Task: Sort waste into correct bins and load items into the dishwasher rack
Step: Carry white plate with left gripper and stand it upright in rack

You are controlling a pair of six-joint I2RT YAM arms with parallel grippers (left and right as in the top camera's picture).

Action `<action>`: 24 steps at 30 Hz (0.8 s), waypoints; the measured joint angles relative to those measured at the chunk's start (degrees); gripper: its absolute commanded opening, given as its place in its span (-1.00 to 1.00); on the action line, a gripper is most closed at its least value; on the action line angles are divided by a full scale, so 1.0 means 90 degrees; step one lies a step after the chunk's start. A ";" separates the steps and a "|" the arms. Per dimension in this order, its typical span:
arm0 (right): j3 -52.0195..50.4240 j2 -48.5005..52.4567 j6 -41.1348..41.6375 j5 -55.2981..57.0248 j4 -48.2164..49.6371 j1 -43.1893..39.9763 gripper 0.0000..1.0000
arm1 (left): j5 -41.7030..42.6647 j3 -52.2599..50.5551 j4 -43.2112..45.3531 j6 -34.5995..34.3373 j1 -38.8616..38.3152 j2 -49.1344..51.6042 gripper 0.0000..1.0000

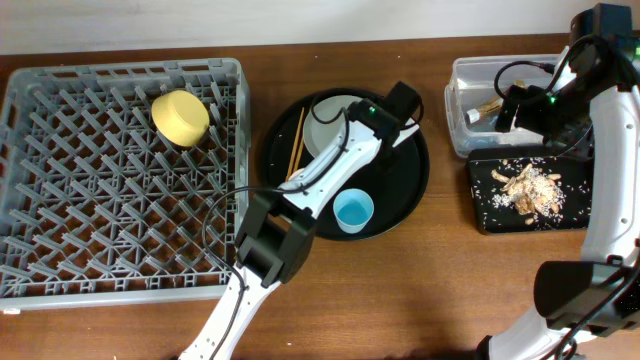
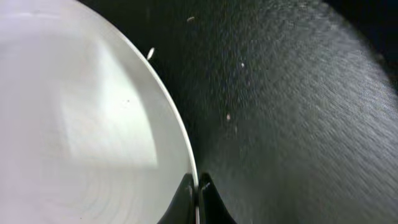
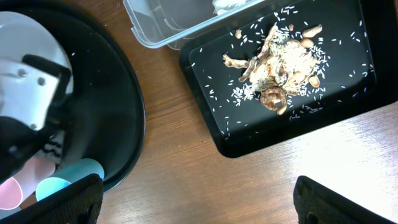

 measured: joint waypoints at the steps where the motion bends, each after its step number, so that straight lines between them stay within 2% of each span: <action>1: 0.0000 0.0000 0.0002 0.0002 0.0000 0.0000 0.96 | 0.0027 0.0240 -0.0265 0.0000 0.0000 0.0000 -0.99; 8: 0.0000 0.0000 0.0000 0.0000 -0.0007 0.0000 0.97 | 0.0192 0.1994 -0.1634 -0.0002 0.0075 0.0000 -1.00; 14: 0.0000 0.0000 0.0005 0.0002 -0.0024 0.0000 0.96 | 0.0398 0.3534 -0.2659 -0.0148 0.0493 0.0000 -0.99; 18: 0.0000 0.0000 0.0000 0.0000 -0.0036 0.0000 0.97 | 0.1076 0.4554 -0.3490 -0.0413 0.1173 0.0000 -1.00; 24: 0.0000 0.0000 -0.0019 0.0002 -0.0046 0.0000 0.97 | 0.2195 0.4699 -0.3859 -0.0656 0.2698 -0.0330 -0.99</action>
